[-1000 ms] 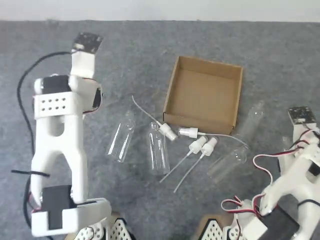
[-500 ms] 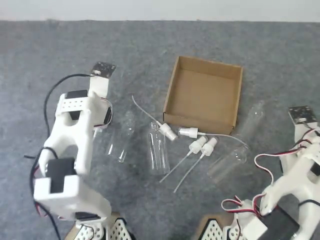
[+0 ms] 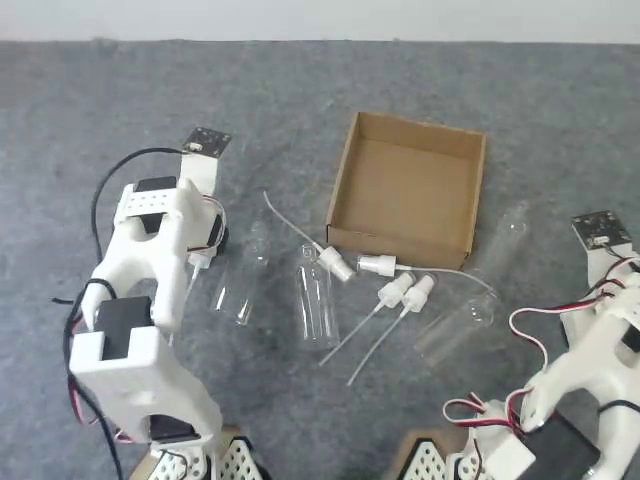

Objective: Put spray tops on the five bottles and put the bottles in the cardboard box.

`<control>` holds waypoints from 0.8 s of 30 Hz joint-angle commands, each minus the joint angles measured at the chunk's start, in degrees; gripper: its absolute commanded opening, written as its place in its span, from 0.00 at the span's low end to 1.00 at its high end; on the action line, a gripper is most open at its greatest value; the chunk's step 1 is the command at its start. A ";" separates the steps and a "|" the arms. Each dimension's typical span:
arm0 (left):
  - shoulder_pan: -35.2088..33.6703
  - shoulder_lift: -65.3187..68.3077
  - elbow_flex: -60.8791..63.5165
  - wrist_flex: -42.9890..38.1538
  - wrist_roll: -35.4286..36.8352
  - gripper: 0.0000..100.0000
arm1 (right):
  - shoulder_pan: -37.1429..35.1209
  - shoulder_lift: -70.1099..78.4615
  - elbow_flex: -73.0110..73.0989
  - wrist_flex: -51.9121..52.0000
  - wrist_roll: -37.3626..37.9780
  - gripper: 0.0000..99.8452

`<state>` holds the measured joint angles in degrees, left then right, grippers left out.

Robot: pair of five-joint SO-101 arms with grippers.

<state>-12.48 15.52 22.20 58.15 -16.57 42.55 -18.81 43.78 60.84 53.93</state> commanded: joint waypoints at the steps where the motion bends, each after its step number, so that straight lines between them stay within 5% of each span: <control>1: 0.18 -0.53 -2.07 -0.53 0.26 0.14 | 0.57 -3.38 -3.43 -1.36 0.62 0.30; 15: 0.18 -3.34 -2.24 1.23 0.26 0.01 | 0.66 -3.38 -3.43 -1.80 2.81 0.30; 24: 0.35 -28.57 -2.15 10.81 0.88 0.01 | 0.22 -4.18 -4.92 -2.68 2.55 0.30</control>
<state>-12.22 -0.40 22.02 65.45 -16.40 42.55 -18.81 43.43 59.34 56.04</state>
